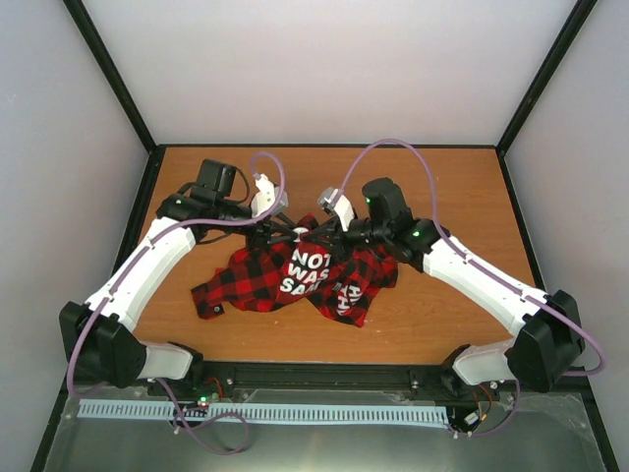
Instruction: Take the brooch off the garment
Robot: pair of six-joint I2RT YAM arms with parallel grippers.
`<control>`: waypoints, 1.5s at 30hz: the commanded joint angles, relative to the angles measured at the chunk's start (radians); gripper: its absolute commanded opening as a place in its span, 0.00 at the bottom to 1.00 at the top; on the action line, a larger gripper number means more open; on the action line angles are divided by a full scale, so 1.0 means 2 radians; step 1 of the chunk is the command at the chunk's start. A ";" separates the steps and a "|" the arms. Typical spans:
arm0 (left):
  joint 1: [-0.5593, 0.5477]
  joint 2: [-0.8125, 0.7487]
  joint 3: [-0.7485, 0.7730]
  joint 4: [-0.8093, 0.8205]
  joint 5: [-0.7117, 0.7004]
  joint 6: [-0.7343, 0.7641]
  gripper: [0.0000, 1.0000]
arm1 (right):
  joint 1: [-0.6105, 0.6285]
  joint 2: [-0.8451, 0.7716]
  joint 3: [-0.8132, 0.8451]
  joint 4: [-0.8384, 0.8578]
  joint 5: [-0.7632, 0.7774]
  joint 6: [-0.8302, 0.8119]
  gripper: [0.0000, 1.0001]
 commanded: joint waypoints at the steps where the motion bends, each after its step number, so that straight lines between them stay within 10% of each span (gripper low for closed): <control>1: 0.004 0.005 0.028 -0.046 0.001 0.045 0.30 | 0.004 0.003 0.021 -0.019 0.006 -0.020 0.03; 13: 0.004 0.024 0.040 -0.068 0.008 0.053 0.01 | 0.012 0.012 0.039 -0.039 0.021 -0.030 0.03; 22: 0.006 0.001 0.041 -0.013 0.018 -0.015 0.01 | 0.013 -0.002 0.032 0.002 0.074 0.008 0.15; 27: 0.014 -0.060 0.016 0.113 0.003 -0.108 0.01 | 0.013 -0.063 -0.025 0.111 0.084 0.050 0.44; 45: 0.014 -0.125 -0.038 0.228 0.134 -0.237 0.01 | -0.001 -0.124 -0.086 0.305 -0.047 0.128 0.52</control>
